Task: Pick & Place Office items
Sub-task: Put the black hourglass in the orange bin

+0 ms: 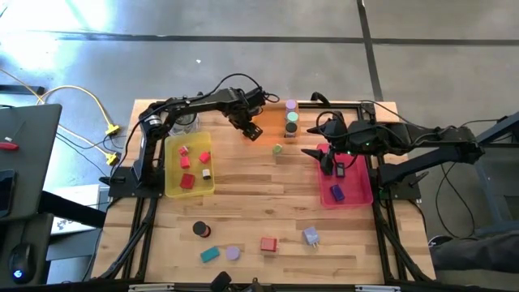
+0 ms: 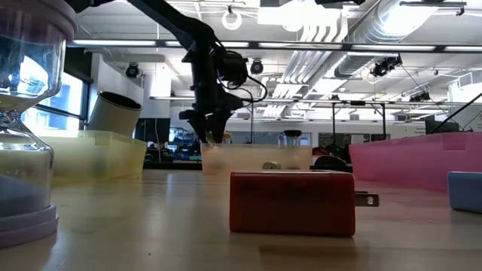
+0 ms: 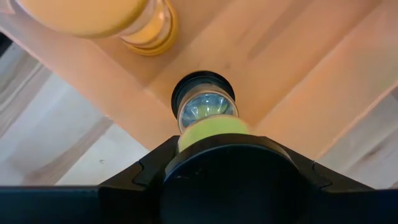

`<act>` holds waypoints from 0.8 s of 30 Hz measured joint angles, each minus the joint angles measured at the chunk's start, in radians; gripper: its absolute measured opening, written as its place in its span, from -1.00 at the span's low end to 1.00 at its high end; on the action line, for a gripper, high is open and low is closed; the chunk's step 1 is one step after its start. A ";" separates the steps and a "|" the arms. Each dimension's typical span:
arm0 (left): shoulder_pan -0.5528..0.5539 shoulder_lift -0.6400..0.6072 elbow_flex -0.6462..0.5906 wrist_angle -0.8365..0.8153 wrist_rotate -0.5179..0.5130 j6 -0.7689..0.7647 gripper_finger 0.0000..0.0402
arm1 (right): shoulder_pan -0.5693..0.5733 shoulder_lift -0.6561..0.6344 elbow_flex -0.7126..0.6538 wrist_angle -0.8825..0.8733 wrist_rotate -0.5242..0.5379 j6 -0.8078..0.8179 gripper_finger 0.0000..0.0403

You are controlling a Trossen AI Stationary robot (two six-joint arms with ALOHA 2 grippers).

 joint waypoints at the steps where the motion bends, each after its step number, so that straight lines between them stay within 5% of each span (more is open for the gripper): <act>1: 0.000 0.000 0.000 0.000 0.005 0.001 -0.04 | 0.000 0.000 0.000 0.000 0.000 0.000 0.49; 12: 0.005 0.000 0.000 0.014 0.006 -0.011 -0.02 | 0.000 0.000 0.000 0.000 0.002 -0.007 0.49; 24: 0.002 0.000 0.000 0.013 0.020 0.065 0.24 | 0.000 0.000 0.000 0.000 0.002 -0.003 0.49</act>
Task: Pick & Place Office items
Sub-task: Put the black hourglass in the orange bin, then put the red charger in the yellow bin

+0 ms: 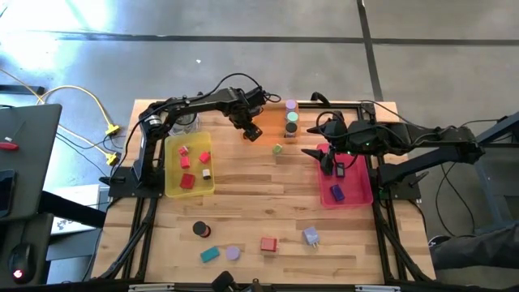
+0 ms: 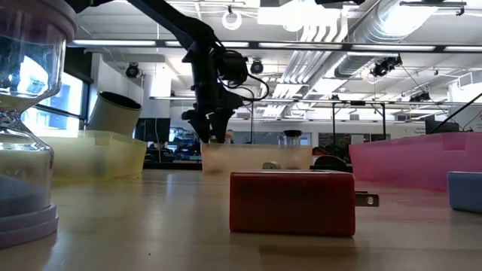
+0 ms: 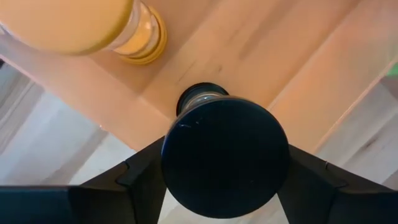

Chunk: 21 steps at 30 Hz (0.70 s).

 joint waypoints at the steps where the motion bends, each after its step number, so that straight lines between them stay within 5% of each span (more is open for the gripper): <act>1: 0.000 0.000 0.000 0.000 0.000 0.012 0.25 | 0.000 0.000 0.000 0.000 0.000 0.000 0.49; 21: 0.008 -0.001 0.000 0.000 0.013 -0.043 0.46 | 0.000 0.002 0.000 0.001 0.000 0.003 0.49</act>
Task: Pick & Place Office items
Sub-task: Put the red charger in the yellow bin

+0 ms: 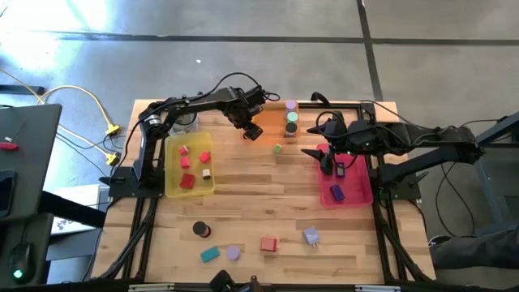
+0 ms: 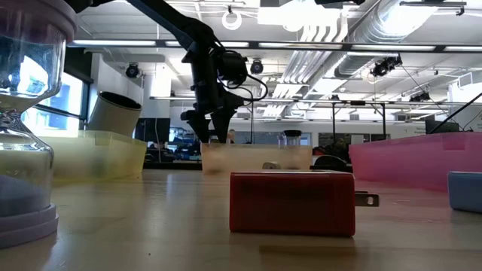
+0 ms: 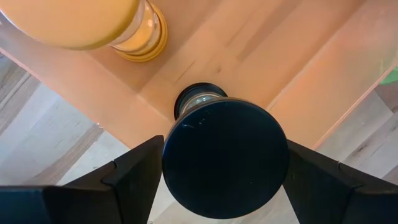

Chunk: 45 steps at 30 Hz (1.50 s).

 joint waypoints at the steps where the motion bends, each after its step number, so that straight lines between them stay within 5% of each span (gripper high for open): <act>1: 0.001 0.000 0.000 0.000 0.000 0.000 0.46 | 0.000 0.000 0.000 0.000 0.000 0.000 0.49; 19: 0.008 -0.132 0.001 -0.028 -0.006 0.018 0.46 | 0.000 0.000 0.000 -0.001 -0.001 -0.005 0.49; 31: -0.002 -0.223 0.002 -0.196 -0.009 0.079 0.46 | 0.000 0.000 0.000 -0.034 -0.001 -0.007 0.49; 45: -0.213 -0.305 0.002 -0.548 -0.006 0.236 0.46 | 0.000 0.001 0.000 -0.071 -0.001 -0.007 0.49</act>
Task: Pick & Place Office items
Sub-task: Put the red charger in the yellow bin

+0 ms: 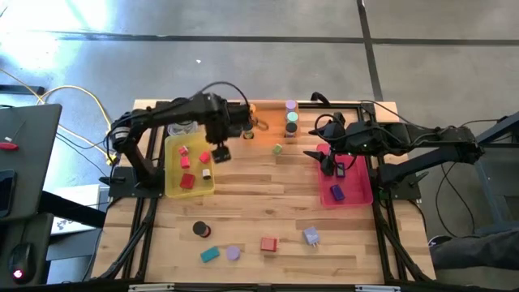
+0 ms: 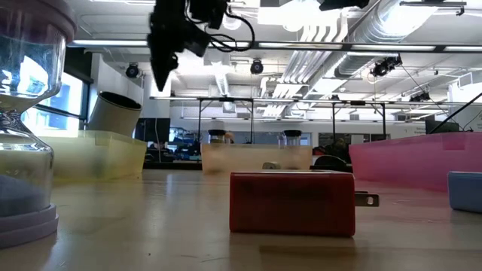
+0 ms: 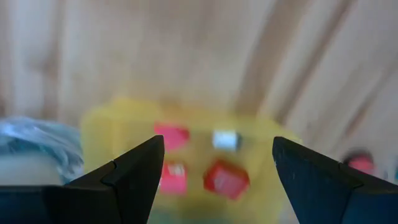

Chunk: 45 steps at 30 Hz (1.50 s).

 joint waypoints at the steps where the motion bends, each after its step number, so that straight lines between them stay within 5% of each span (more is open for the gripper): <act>1: -0.023 0.000 0.000 -0.029 0.000 -0.002 0.46 | 0.000 0.000 0.000 0.000 0.000 0.000 0.49; 12: -0.256 0.000 0.000 -0.066 -0.004 -0.181 0.46 | 0.000 0.000 0.000 -0.012 0.000 0.000 0.49; 30: -0.381 0.000 -0.001 0.250 -0.036 -0.343 0.46 | 0.000 0.000 0.000 -0.096 0.000 0.078 0.49; 39: -0.350 0.058 -0.001 0.493 -0.133 -0.425 0.46 | 0.000 0.000 0.000 -0.142 0.000 0.138 0.49; 45: -0.306 0.176 -0.002 0.511 -0.192 -0.464 0.46 | 0.001 0.000 0.000 -0.142 0.000 0.152 0.49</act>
